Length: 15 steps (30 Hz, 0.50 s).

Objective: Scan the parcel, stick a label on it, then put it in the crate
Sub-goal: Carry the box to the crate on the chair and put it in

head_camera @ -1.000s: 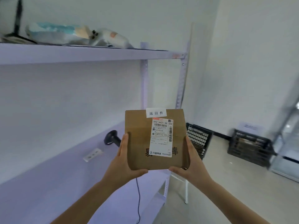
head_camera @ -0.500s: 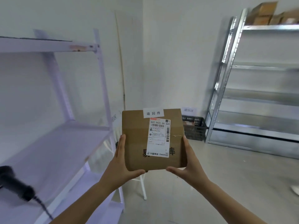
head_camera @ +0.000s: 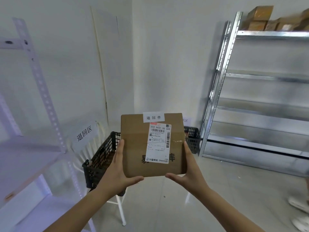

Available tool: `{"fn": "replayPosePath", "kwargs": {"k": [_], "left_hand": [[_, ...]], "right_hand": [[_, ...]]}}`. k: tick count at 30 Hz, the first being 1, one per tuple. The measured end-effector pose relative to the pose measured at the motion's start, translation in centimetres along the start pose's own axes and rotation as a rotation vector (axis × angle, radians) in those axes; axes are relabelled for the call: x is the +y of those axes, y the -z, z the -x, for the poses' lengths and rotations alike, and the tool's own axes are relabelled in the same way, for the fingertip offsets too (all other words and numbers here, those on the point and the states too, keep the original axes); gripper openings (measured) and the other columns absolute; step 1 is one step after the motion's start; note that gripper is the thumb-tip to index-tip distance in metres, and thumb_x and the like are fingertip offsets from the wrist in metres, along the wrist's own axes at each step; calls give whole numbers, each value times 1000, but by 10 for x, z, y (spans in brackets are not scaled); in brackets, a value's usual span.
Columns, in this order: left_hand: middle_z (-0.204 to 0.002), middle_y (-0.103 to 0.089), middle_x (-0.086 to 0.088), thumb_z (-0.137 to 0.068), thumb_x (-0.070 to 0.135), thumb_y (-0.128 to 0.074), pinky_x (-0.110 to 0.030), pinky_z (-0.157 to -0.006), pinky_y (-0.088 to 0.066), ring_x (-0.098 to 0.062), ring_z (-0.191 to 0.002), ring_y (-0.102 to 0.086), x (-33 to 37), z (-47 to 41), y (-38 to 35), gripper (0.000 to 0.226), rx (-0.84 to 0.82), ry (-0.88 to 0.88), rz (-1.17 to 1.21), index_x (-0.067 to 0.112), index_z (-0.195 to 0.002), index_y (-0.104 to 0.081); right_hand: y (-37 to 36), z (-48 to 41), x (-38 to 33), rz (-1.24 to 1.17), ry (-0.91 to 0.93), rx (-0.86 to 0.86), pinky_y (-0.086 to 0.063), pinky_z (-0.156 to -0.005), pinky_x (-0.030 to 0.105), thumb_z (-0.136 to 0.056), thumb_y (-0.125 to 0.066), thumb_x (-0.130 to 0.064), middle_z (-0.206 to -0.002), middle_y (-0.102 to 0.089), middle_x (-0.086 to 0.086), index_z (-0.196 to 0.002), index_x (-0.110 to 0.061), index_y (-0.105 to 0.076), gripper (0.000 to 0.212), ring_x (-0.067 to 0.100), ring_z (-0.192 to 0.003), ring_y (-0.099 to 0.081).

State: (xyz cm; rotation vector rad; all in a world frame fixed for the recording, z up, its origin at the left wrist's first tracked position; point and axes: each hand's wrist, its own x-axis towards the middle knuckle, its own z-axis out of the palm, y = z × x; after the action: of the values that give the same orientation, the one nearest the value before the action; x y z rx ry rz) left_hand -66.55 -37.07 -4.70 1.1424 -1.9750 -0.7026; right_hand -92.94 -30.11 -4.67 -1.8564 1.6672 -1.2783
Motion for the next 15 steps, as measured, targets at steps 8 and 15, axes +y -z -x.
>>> {"fn": "replayPosePath", "kwargs": {"k": [8,15], "left_hand": [[-162,-7,10,-47,64,-82,-32,-108,-31,3,-130,-24,-14,-44,-20,140,44,32,-65,57,-141,22],[-162,-3,13,-45,71,-79,-42,-111,-31,0,-133,-22,-49,-98,-36,141,97,98,-67,55,-141,23]], "right_hand": [[0,-59,39,-73,39,-76,-35,-107,14,-64,-84,-51,-154,-25,-20,-153,-38,3,125,-5,-138,-31],[-19,-132,79,-89,72,-130,-30,-100,-1,-61,-85,-52,-150,-26,-30,-150,-45,0,124,-9,-137,-30]]}}
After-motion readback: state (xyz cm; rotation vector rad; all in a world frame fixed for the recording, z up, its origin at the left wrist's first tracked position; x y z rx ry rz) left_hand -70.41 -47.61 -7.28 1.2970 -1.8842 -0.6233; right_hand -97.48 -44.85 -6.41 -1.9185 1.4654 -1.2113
